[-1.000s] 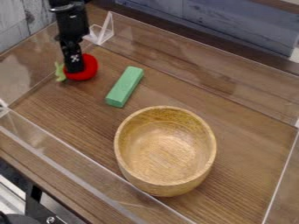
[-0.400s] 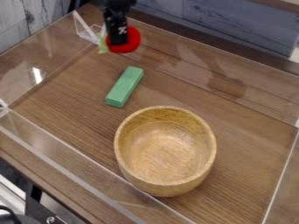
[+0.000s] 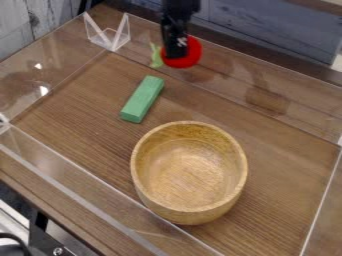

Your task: Move the red object to the right side of the table

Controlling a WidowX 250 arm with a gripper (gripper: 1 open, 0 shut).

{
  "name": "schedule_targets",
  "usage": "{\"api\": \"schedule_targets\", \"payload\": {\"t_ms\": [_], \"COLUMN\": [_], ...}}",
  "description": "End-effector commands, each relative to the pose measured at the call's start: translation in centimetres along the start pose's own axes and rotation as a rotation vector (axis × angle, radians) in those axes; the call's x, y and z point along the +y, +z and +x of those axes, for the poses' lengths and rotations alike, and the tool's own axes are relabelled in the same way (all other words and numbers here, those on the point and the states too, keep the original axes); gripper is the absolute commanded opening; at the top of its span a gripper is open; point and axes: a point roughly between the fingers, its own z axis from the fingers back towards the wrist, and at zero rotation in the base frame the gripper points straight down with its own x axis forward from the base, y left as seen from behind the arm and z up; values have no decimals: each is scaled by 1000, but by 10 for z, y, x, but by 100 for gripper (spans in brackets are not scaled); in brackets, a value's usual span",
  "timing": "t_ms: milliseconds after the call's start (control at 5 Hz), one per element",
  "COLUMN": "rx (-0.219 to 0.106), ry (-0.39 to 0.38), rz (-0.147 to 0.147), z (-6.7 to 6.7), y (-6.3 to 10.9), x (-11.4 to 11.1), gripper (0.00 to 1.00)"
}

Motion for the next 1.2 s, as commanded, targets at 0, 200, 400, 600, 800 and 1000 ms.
{"api": "schedule_targets", "payload": {"t_ms": [0, 200, 400, 600, 800, 1000], "rx": [-53, -59, -66, -73, -73, -68], "ry": [-121, -220, -318, -369, -408, -435], "rz": [61, 60, 48, 29, 9, 2], "z": [25, 39, 52, 56, 65, 72], "y": [28, 32, 17, -3, -18, -26], "x": [-25, -48, -53, -53, -62, -70], "gripper": [0, 0, 0, 0, 0, 0]}}
